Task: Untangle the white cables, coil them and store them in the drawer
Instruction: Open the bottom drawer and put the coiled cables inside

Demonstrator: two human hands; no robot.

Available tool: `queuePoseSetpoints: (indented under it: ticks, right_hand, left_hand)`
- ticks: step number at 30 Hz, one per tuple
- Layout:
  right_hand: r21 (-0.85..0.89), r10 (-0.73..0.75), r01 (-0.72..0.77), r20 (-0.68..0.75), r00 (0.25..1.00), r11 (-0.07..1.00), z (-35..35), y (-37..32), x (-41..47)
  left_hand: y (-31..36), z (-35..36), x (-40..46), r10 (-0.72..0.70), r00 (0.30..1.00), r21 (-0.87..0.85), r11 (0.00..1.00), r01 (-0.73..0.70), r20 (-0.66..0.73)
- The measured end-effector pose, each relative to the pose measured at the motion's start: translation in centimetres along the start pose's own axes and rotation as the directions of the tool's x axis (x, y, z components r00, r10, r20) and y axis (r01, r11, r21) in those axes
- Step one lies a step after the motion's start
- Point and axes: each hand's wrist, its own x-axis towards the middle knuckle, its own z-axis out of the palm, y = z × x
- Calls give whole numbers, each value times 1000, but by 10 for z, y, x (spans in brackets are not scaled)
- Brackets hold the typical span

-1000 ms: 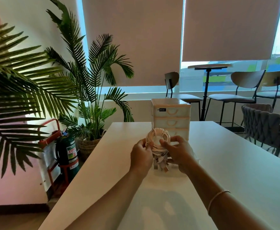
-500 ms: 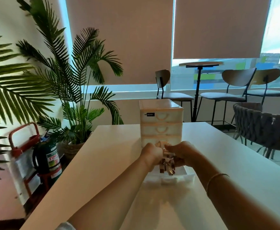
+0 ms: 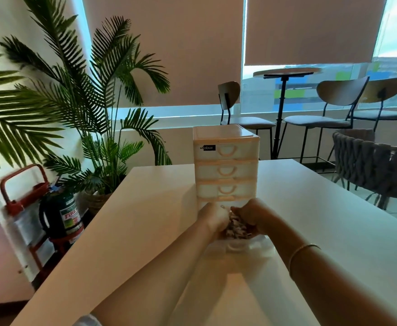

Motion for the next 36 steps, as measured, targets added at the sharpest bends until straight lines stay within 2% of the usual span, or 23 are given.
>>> queuePoseSetpoints:
  ticks: [3,6,11,16,19,22,24,26,27,29,31,33,36]
  right_hand:
    - [20,28,-28,-1,1000,999,4,4,2]
    - [-49,0,-2,-40,999,999,7,9,9]
    - [-68,-25,19,-91,996,997,9,11,4]
    - [-194,-103,75,-139,985,978,10,9,-5]
    - [-295,-171,119,-158,973,948,9,9,-5]
    - [-398,-266,179,-176,948,900,-2,7,-10]
    - [-453,-342,230,-183,922,861,-13,6,-16]
    - [-490,-368,268,-120,922,829,-25,9,-22]
    - [-489,-340,270,-58,939,829,-31,10,-26]
    - [-449,-208,231,101,973,863,-40,12,-30]
    - [-464,-77,172,216,973,869,-41,19,-32]
    - [-473,-38,139,216,976,870,-37,26,-29]
    - [-438,-41,129,206,978,890,-33,31,-23]
  left_hand:
    - [-2,0,-4,25,999,61,998,-22,-41]
    - [2,-1,-6,44,999,193,980,-40,-16]
    - [8,1,-11,74,997,504,862,-45,-37]
    - [9,3,-17,115,993,636,768,-76,-20]
    - [12,-1,-20,204,978,668,734,-121,-46]
    - [21,-10,-20,425,894,731,655,-193,-144]
    - [35,-19,-18,600,774,733,616,-288,-200]
    - [52,-31,-12,718,665,749,553,-365,-206]
    - [61,-38,-6,746,642,779,504,-373,-176]
    - [75,-52,7,747,659,836,414,-360,-87]
    - [84,-63,19,698,716,859,373,-352,-10]
    - [88,-68,27,642,765,869,352,-346,44]
    - [91,-69,27,640,767,824,413,-388,40]
